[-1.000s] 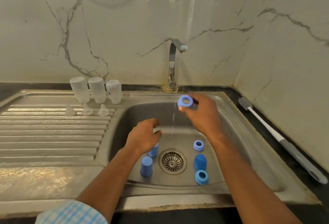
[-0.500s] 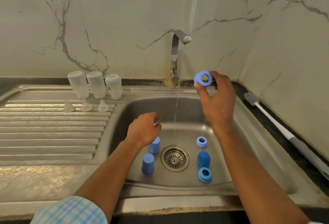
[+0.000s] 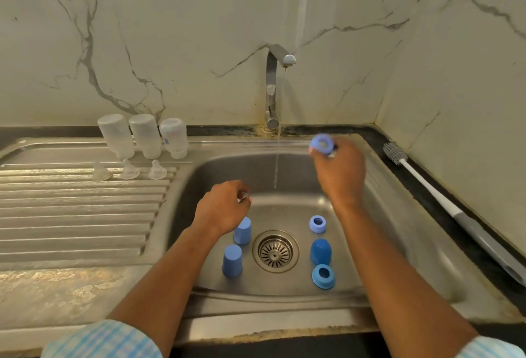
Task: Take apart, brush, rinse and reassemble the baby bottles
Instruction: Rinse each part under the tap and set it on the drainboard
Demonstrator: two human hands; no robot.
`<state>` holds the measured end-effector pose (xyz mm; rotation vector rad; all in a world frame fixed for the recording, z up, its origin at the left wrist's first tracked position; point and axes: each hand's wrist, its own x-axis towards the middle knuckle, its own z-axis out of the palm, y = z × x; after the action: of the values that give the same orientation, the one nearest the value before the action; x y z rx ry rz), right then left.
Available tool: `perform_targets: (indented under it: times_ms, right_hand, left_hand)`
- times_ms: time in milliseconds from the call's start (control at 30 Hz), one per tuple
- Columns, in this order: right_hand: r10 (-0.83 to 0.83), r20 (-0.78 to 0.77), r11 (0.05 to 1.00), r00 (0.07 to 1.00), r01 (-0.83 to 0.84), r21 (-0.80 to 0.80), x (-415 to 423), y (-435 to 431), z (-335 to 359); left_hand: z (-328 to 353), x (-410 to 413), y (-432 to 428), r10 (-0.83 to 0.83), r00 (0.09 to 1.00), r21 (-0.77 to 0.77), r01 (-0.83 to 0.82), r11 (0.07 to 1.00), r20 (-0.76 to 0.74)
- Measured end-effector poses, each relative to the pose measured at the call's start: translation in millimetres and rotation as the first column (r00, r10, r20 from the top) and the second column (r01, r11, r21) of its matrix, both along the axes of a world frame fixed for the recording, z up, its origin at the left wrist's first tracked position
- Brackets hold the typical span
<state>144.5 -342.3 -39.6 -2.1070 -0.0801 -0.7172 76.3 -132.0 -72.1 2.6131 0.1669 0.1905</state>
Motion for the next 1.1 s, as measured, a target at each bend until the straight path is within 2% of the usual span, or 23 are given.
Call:
perform_targets:
  times_ms: [33, 67, 100, 167, 200, 233, 300, 367, 433, 467, 500, 600, 633, 667, 733, 767, 800, 867, 900, 933, 967, 1033, 1100]
  right_hand:
    - [-0.007, 0.188, 0.999, 0.982, 0.001, 0.035, 0, 1, 10]
    - [0.015, 0.226, 1.0, 0.974, -0.012, -0.016, -3, 4, 11]
    - [0.052, 0.121, 0.996, 0.991, -0.042, -0.083, -4, 5, 4]
    - [0.09, -0.416, 0.962, 0.905, -0.187, -0.199, -9, 6, -25]
    - [0.069, -0.484, 0.961, 0.872, -0.188, -0.202, -8, 5, -27]
    - [0.033, -0.413, 0.978, 0.91, -0.114, -0.173, -1, 4, -22]
    - [-0.052, 0.044, 0.997, 0.998, 0.054, -0.053, 6, 3, -4]
    - [-0.001, 0.109, 0.995, 0.994, 0.012, -0.101, 5, 3, -2]
    - [0.063, -0.379, 0.973, 0.923, -0.141, -0.181, -2, 5, -23]
    - [0.05, -0.492, 0.965, 0.869, -0.17, -0.202, -5, 3, -28]
    - [0.028, -0.468, 0.971, 0.883, -0.135, -0.196, -4, 3, -24]
    - [0.007, 0.093, 1.0, 0.996, -0.006, -0.009, 4, 5, -1]
    - [0.048, 0.066, 0.997, 0.997, -0.044, -0.071, 4, 5, -1]
    - [0.108, -0.128, 0.983, 0.986, -0.125, -0.137, 4, 6, -8]
    - [0.067, -0.661, 0.88, 0.748, -0.356, -0.313, -3, 3, -32]
    - [0.044, -0.692, 0.867, 0.721, -0.372, -0.332, -4, 3, -35]
    - [0.067, -0.623, 0.902, 0.779, -0.314, -0.296, -2, 5, -29]
    - [0.066, -0.197, 0.991, 0.978, -0.088, -0.104, 0, 8, -15]
    - [0.06, -0.092, 0.995, 0.994, -0.068, -0.078, 2, 9, -11]
    - [0.1, -0.159, 0.989, 0.982, -0.115, -0.091, 2, 7, -10]
    - [0.139, -0.371, 0.969, 0.918, -0.203, -0.141, 4, 7, -16]
    - [0.04, -0.784, 0.862, 0.62, -0.418, -0.286, -1, 0, -38]
    - [0.011, -0.766, 0.855, 0.643, -0.403, -0.325, 2, 1, -41]
  left_hand:
    - [0, 1, 0, 0.007, 1.0, -0.001, -0.007, 1.0, 0.004]
    - [-1, 1, 1, 0.013, 1.0, -0.001, -0.013, 1.0, 0.002]
    - [-1, 1, 1, 0.008, 1.0, -0.002, -0.008, 1.0, -0.003]
    - [-2, 1, 0, 0.0, 1.0, -0.006, 0.0, 1.0, -0.01]
    - [-3, 1, 1, 0.003, 1.0, -0.009, -0.003, 1.0, -0.006]
    - [-3, 1, 1, 0.009, 1.0, -0.012, -0.009, 1.0, 0.0]
    - [-1, 1, 5, 0.032, 0.999, -0.02, -0.032, 0.999, 0.009]
    - [-1, 3, 7, 0.054, 0.998, -0.025, -0.054, 0.998, 0.01]
    - [-1, 2, 6, 0.056, 0.998, -0.018, -0.056, 0.998, 0.002]
    - [-2, 2, 5, 0.058, 0.998, -0.017, -0.058, 0.998, 0.001]
    - [-2, 2, 5, 0.059, 0.998, -0.017, -0.059, 0.998, -0.001]
    - [-2, 3, 6, 0.067, 0.998, -0.021, -0.067, 0.998, 0.001]
    - [-3, 3, 6, 0.068, 0.998, -0.019, -0.068, 0.998, 0.0]
    - [-3, 4, 7, 0.064, 0.998, -0.019, -0.064, 0.998, -0.001]
    - [-5, 4, 5, 0.054, 0.999, -0.022, -0.054, 0.998, -0.004]
    - [-5, 5, 5, 0.056, 0.998, -0.021, -0.056, 0.998, -0.001]
    - [-5, 4, 5, 0.061, 0.998, -0.021, -0.061, 0.998, 0.002]
    - [-4, 5, 6, 0.069, 0.998, -0.019, -0.069, 0.997, 0.007]
    - [-5, 5, 7, 0.074, 0.997, -0.022, -0.073, 0.997, 0.009]
    - [-5, 6, 7, 0.068, 0.998, -0.023, -0.068, 0.997, 0.006]
    - [-5, 6, 7, 0.063, 0.998, -0.025, -0.063, 0.998, 0.0]
    - [-5, 6, 7, 0.068, 0.998, -0.031, -0.068, 0.997, -0.005]
    - [-5, 6, 11, 0.082, 0.997, -0.039, -0.082, 0.996, -0.003]
